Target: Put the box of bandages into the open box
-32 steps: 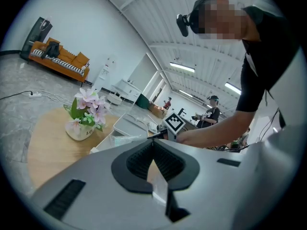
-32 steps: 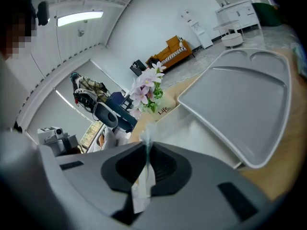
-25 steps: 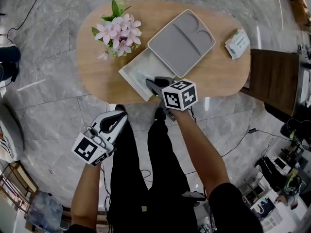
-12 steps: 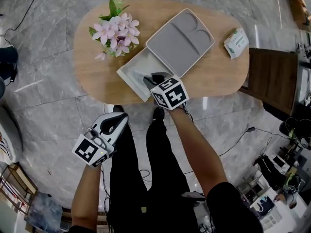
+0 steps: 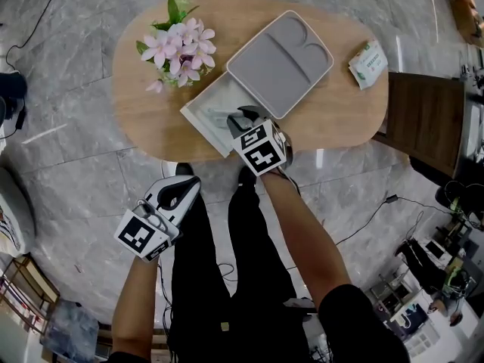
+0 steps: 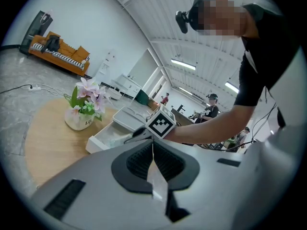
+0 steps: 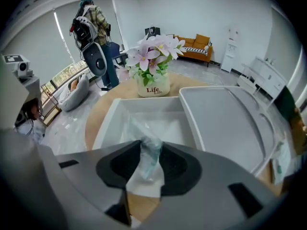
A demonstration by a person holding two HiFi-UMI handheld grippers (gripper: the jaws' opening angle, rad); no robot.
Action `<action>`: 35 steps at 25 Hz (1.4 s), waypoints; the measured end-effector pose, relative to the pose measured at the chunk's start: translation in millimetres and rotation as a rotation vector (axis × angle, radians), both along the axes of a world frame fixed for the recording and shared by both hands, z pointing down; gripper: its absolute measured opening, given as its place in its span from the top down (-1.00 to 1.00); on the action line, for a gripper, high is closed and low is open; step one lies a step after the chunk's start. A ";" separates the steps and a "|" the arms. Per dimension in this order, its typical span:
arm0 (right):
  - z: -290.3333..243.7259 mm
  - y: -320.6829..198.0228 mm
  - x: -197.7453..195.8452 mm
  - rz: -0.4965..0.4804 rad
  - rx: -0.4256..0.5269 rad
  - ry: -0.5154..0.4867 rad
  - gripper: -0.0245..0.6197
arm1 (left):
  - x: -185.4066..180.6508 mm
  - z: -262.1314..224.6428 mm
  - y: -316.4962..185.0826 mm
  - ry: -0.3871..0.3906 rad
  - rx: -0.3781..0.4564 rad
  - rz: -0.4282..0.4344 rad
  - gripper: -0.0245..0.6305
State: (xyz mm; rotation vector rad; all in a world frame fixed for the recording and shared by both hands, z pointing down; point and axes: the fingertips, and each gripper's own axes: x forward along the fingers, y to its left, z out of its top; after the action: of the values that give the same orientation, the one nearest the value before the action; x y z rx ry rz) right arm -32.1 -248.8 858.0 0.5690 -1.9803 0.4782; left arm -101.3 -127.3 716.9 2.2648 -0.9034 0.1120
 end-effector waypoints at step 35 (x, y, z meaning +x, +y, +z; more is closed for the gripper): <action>-170.9 5.7 17.5 -0.003 0.394 -0.237 0.69 | 17.9 -87.5 -3.0 -0.017 0.101 -0.045 0.87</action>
State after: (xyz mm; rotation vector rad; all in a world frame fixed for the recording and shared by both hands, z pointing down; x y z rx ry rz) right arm -14.6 -243.0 687.1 0.7810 -2.3217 0.1543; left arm -83.4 -130.3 629.4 2.3380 -0.9881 0.0668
